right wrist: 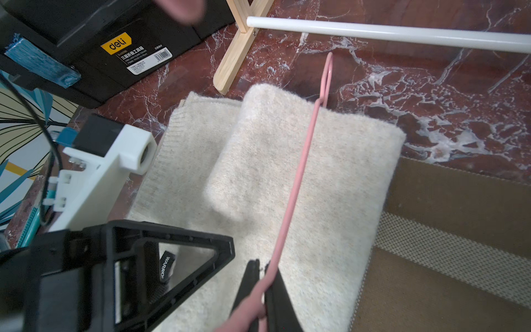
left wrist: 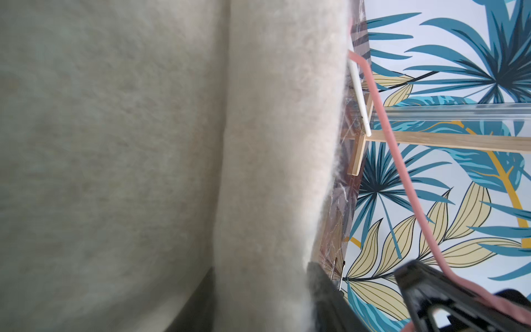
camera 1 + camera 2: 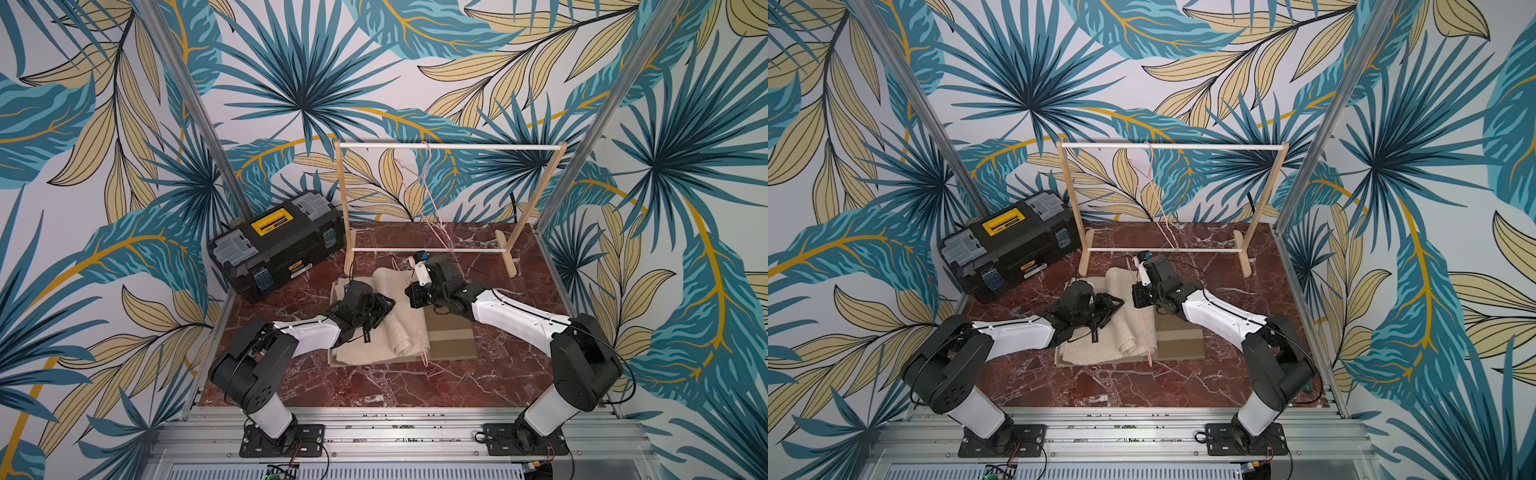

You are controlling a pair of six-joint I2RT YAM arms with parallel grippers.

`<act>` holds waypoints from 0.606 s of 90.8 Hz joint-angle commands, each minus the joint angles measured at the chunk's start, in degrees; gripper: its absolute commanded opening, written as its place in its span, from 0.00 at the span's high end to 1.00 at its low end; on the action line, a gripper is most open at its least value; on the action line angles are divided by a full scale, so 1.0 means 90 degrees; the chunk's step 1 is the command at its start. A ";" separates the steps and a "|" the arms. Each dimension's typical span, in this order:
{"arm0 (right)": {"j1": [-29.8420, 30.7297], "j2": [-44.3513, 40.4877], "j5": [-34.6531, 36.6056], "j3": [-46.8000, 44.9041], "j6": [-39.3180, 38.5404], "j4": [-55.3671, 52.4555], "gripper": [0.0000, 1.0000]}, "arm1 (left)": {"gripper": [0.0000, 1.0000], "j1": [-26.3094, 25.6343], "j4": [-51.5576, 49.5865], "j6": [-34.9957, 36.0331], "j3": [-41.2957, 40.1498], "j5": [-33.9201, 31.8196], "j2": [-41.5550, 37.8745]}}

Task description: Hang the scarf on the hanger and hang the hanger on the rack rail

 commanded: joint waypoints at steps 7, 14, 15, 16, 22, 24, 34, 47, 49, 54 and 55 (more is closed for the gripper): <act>-0.0037 -0.0097 0.0113 -0.0057 -0.0031 -0.0182 1.00 | 0.82 0.0071 -0.0145 0.0568 0.0388 0.0235 0.0196; -0.0054 -0.0147 0.0098 -0.0116 0.0009 -0.0149 1.00 | 1.00 0.0162 -0.0166 0.0746 0.0400 0.0362 0.0166; -0.0055 -0.0157 0.0093 -0.0134 0.0013 -0.0135 1.00 | 1.00 0.0179 -0.0177 0.0770 0.0389 0.0372 0.0147; -0.0061 -0.0163 0.0091 -0.0147 0.0030 -0.0128 1.00 | 1.00 0.0198 -0.0192 0.0796 0.0383 0.0386 0.0137; -0.0088 -0.0205 0.0034 -0.0190 0.0087 -0.0077 1.00 | 1.00 0.0355 -0.0361 0.1001 0.0321 0.0485 -0.0002; -0.0094 -0.0214 0.0004 -0.0202 0.0098 -0.0061 1.00 | 1.00 0.0420 -0.0487 0.1121 0.0325 0.0527 -0.0047; -0.0115 -0.0189 -0.0189 -0.0189 0.0165 -0.0049 1.00 | 1.00 0.0712 -0.1244 0.1853 0.0424 0.0778 -0.0354; -0.0125 -0.0150 -0.0430 -0.0093 0.0310 -0.0017 1.00 | 1.00 0.1098 -0.2072 0.2757 0.0617 0.1172 -0.0823; -0.0125 -0.0141 -0.0456 -0.0056 0.0330 -0.0031 1.00 | 1.00 0.1177 -0.2199 0.2857 0.0640 0.1194 -0.0945; -0.0125 -0.0114 -0.0511 0.0062 0.0400 -0.0113 1.00 | 1.00 0.1346 -0.2554 0.3074 0.0691 0.1231 -0.1220; -0.0125 -0.0107 -0.0519 0.0077 0.0409 -0.0136 1.00 | 1.00 0.1387 -0.2650 0.3125 0.0696 0.1236 -0.1288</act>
